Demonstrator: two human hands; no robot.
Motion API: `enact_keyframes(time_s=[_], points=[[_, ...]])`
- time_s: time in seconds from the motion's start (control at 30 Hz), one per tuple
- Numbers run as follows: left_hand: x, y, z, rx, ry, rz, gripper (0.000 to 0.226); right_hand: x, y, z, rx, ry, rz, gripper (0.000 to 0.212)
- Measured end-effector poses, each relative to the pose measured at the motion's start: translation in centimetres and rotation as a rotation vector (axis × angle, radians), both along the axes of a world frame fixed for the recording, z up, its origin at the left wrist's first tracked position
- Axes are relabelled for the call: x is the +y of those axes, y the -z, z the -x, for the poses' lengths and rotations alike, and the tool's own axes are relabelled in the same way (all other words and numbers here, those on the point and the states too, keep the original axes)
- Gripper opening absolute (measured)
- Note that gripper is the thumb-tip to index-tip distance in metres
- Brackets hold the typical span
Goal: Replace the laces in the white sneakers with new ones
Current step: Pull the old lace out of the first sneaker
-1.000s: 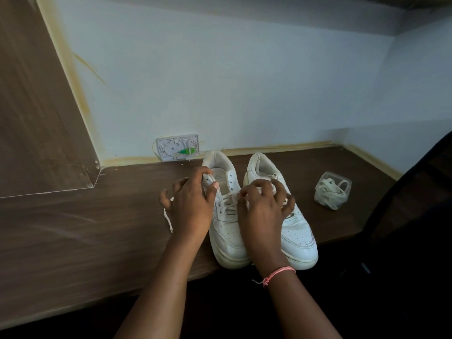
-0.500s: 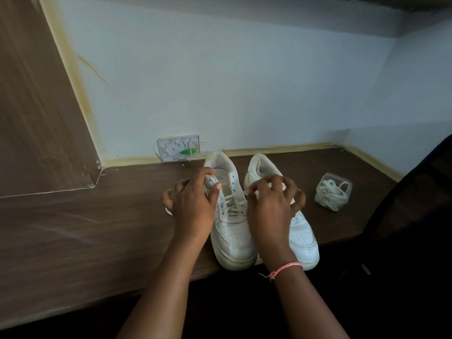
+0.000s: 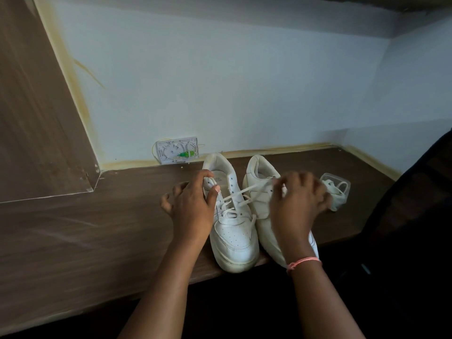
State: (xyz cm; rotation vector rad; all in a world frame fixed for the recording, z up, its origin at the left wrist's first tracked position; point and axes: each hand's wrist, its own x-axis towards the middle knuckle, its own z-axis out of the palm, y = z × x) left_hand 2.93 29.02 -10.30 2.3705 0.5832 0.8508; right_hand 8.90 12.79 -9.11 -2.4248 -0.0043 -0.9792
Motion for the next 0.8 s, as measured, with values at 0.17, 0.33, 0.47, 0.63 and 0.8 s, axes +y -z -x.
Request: enact_keyframes(time_s=[0.17, 0.33, 0.47, 0.63, 0.8], points=[[0.0, 0.1, 0.0, -0.014, -0.001, -0.007, 0.026, -0.8, -0.4, 0.5, 0.025, -0.014, -0.009, 0.023], [-0.2, -0.1, -0.2, 0.010, -0.005, -0.010, 0.027, 3.2, 2.0, 1.7, 0.011, -0.312, 0.252, 0.013], [-0.2, -0.1, 0.0, 0.007, -0.003, -0.010, 0.027, 0.4, 0.8, 0.1, -0.028, -0.112, 0.063, 0.008], [-0.3, -0.1, 0.0, 0.017, 0.015, -0.022, 0.029, -2.8, 0.3, -0.4, 0.068, 0.052, 0.025, 0.008], [-0.6, -0.6, 0.1, -0.049, 0.069, -0.151, 0.018, -0.8, 0.3, 1.8, 0.080, -0.261, 0.099, 0.061]])
